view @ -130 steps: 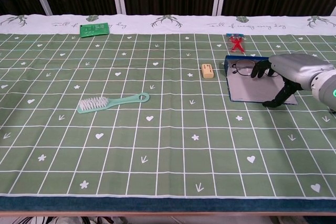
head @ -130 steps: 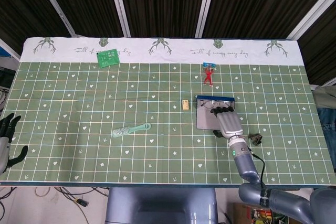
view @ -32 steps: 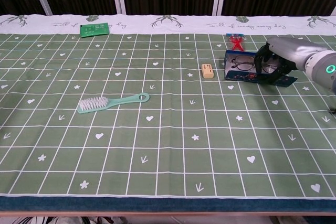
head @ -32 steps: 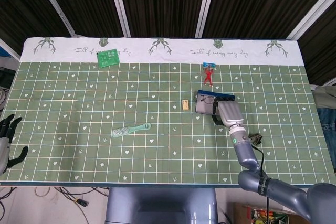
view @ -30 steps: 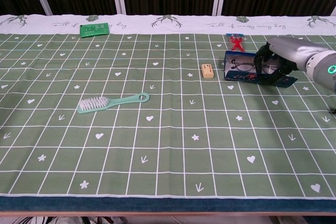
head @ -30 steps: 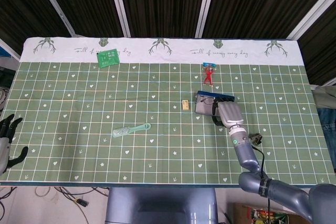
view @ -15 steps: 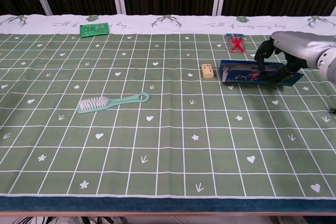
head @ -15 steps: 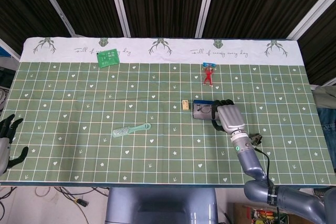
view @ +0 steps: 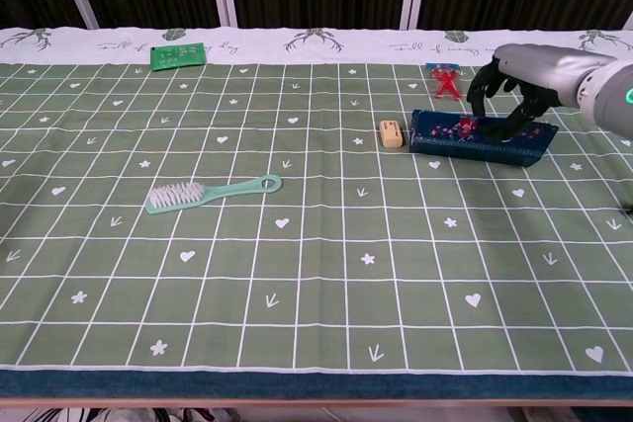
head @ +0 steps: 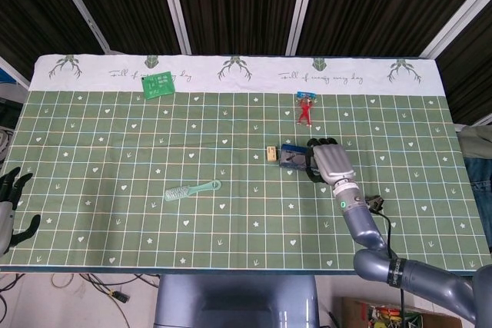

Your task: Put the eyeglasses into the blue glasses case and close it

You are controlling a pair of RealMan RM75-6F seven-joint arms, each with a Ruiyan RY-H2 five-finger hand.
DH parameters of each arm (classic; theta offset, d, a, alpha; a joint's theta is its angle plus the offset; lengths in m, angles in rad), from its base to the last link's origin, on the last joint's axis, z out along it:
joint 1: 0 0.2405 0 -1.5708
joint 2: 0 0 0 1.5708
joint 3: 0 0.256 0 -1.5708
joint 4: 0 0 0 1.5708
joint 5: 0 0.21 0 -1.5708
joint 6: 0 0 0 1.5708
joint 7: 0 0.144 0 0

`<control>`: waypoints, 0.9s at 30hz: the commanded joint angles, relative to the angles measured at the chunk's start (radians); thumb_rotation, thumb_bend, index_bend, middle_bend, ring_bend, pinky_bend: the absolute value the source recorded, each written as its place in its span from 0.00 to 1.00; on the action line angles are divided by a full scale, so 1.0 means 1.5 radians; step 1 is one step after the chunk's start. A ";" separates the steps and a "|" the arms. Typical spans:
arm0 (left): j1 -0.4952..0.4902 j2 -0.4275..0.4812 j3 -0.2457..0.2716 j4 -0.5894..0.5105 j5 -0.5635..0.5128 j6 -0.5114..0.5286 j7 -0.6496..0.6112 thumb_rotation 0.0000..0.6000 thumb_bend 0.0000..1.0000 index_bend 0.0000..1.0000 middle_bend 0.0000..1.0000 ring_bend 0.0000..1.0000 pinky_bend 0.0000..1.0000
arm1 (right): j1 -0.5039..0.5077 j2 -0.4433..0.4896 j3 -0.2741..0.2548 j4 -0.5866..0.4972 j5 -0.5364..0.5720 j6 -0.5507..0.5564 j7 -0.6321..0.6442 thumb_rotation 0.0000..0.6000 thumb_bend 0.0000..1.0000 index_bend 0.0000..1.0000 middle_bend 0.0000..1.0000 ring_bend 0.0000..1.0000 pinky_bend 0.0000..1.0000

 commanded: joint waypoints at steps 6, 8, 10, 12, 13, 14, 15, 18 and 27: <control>0.000 0.000 0.000 0.000 -0.001 -0.001 0.000 1.00 0.36 0.10 0.00 0.00 0.00 | 0.031 0.018 0.021 -0.004 0.062 -0.040 -0.014 1.00 0.53 0.68 0.26 0.24 0.20; 0.000 0.000 0.000 0.000 -0.001 -0.001 0.000 1.00 0.36 0.10 0.00 0.00 0.00 | 0.039 0.022 0.024 -0.004 0.077 -0.050 -0.018 1.00 0.53 0.68 0.26 0.24 0.20; 0.000 0.000 0.000 0.000 -0.001 0.000 0.000 1.00 0.36 0.10 0.00 0.00 0.00 | 0.046 0.025 0.026 -0.002 0.093 -0.058 -0.022 1.00 0.53 0.68 0.26 0.24 0.20; 0.000 0.001 0.000 -0.001 -0.002 -0.001 0.000 1.00 0.36 0.10 0.00 0.00 0.00 | 0.055 0.028 0.027 0.002 0.112 -0.068 -0.028 1.00 0.53 0.69 0.26 0.24 0.20; 0.000 0.001 0.000 -0.001 -0.002 -0.001 0.000 1.00 0.36 0.10 0.00 0.00 0.00 | 0.059 0.029 0.028 0.004 0.122 -0.072 -0.030 1.00 0.53 0.69 0.26 0.24 0.20; 0.000 0.001 0.000 -0.001 -0.003 -0.001 0.001 1.00 0.36 0.10 0.00 0.00 0.00 | 0.063 0.030 0.029 0.006 0.130 -0.075 -0.032 1.00 0.53 0.69 0.26 0.24 0.20; 0.000 0.001 0.000 -0.001 -0.003 -0.001 0.001 1.00 0.36 0.10 0.00 0.00 0.00 | 0.067 0.031 0.029 0.008 0.138 -0.077 -0.035 1.00 0.53 0.69 0.26 0.24 0.20; 0.000 0.002 0.000 -0.001 -0.003 -0.002 0.000 1.00 0.36 0.10 0.00 0.00 0.00 | 0.077 0.032 0.028 0.013 0.157 -0.078 -0.043 1.00 0.53 0.69 0.26 0.24 0.20; 0.000 0.002 0.000 -0.001 -0.004 -0.002 0.000 1.00 0.36 0.10 0.00 0.00 0.00 | 0.103 0.028 0.024 0.046 0.201 -0.096 -0.047 1.00 0.53 0.69 0.25 0.24 0.20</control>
